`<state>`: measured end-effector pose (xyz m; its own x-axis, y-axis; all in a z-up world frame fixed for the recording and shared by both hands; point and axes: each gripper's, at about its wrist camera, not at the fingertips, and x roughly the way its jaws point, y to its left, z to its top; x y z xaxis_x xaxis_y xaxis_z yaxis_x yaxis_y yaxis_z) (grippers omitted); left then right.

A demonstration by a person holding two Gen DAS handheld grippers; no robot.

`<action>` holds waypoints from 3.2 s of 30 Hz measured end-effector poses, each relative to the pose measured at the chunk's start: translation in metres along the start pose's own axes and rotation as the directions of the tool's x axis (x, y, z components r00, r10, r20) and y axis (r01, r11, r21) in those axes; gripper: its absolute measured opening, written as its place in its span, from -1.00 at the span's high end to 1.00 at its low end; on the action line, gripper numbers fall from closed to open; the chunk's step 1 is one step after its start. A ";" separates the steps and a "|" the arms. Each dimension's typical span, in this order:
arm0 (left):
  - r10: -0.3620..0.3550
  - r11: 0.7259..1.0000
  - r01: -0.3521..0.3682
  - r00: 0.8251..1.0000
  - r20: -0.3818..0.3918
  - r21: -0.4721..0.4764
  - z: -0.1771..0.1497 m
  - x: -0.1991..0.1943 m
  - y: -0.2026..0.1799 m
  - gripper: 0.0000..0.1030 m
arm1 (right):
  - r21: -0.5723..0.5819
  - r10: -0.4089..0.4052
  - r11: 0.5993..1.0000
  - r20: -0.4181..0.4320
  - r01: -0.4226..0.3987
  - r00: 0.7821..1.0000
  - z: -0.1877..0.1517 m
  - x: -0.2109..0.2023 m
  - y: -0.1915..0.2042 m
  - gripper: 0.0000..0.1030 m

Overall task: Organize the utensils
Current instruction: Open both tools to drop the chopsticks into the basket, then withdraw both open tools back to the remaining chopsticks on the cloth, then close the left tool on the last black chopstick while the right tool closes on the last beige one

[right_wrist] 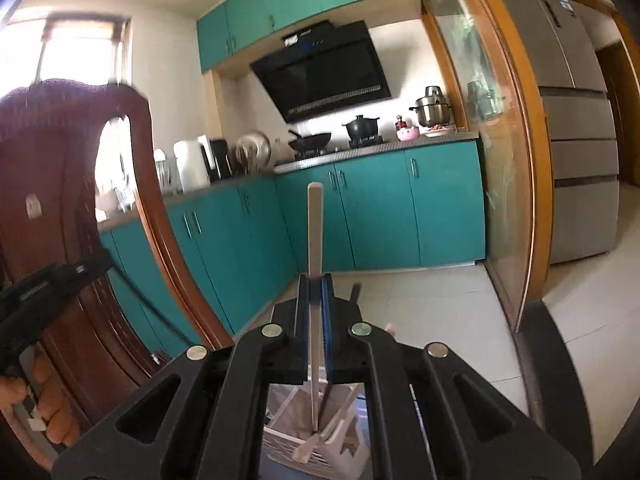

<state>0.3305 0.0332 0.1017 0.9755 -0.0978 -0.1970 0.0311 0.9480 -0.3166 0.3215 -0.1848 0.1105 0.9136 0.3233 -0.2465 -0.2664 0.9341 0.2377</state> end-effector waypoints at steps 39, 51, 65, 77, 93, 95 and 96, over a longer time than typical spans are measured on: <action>0.134 0.986 -0.103 0.956 -0.263 0.131 -0.113 -0.015 0.058 0.56 | -0.092 0.075 0.984 -0.569 -0.154 0.819 -0.153 0.033 0.075 0.65; 0.177 0.976 -0.116 0.918 -0.356 0.186 -0.135 -0.001 0.064 0.53 | -0.101 -0.013 0.992 -0.700 -0.081 0.714 -0.222 0.080 0.078 0.75; 0.137 0.965 0.026 0.795 -0.591 0.260 -0.205 0.030 0.041 0.29 | 0.093 -0.093 0.972 -0.689 0.215 0.719 -0.209 0.042 -0.029 0.86; 0.160 0.945 0.085 0.722 -0.673 0.316 -0.240 0.047 0.024 0.26 | 0.080 -0.122 0.970 -0.650 0.228 0.750 -0.202 0.044 -0.028 0.42; 0.107 0.976 0.043 0.756 -0.646 0.212 -0.239 0.020 0.038 0.85 | 0.080 -0.139 0.966 -0.641 0.246 0.755 -0.204 0.041 -0.033 0.34; 0.120 0.971 0.039 0.774 -0.621 0.236 -0.235 0.012 0.036 0.85 | 0.078 -0.139 0.966 -0.643 0.245 0.753 -0.205 0.042 -0.032 0.34; 0.131 0.967 0.035 0.783 -0.608 0.253 -0.236 0.007 0.036 0.85 | 0.074 -0.141 0.967 -0.644 0.245 0.752 -0.205 0.042 -0.032 0.34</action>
<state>0.2867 -0.0048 -0.1297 0.6358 -0.1368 -0.7596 0.1196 0.9897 -0.0782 0.3056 -0.1695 -0.1001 0.5271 0.2091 -0.8237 -0.0112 0.9709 0.2393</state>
